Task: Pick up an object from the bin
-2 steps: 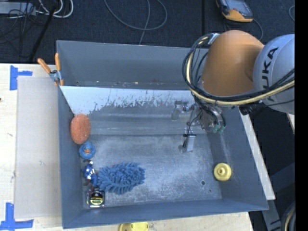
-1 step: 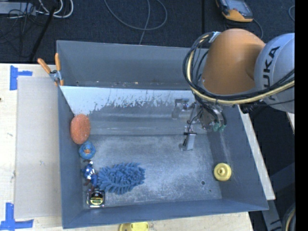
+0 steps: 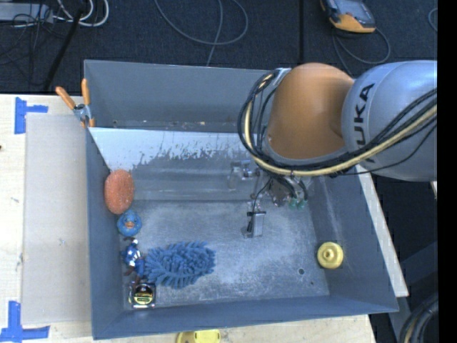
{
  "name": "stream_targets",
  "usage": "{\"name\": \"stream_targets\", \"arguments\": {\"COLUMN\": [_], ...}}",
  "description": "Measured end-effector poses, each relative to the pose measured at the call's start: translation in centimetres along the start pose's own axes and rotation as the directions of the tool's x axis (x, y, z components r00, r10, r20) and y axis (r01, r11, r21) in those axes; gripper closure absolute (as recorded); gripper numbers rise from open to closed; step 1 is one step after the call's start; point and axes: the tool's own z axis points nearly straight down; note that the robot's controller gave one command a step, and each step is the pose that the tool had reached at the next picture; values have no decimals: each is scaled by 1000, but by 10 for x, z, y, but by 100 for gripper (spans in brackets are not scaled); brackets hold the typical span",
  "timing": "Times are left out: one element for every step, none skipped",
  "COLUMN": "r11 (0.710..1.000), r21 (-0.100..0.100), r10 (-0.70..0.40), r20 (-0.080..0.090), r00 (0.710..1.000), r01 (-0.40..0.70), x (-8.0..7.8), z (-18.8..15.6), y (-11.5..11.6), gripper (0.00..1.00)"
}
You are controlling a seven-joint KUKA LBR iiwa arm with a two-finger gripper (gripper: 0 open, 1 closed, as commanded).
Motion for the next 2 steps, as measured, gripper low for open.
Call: {"name": "stream_targets", "arguments": {"r11": [999, 999], "r21": [-2, 0], "r10": [43, 45], "r20": [-5, 0], "r00": [999, 999], "r01": [-43, -45], "x": [38, 28], "z": [10, 42], "y": [8, 24], "gripper": [0, 0]}}
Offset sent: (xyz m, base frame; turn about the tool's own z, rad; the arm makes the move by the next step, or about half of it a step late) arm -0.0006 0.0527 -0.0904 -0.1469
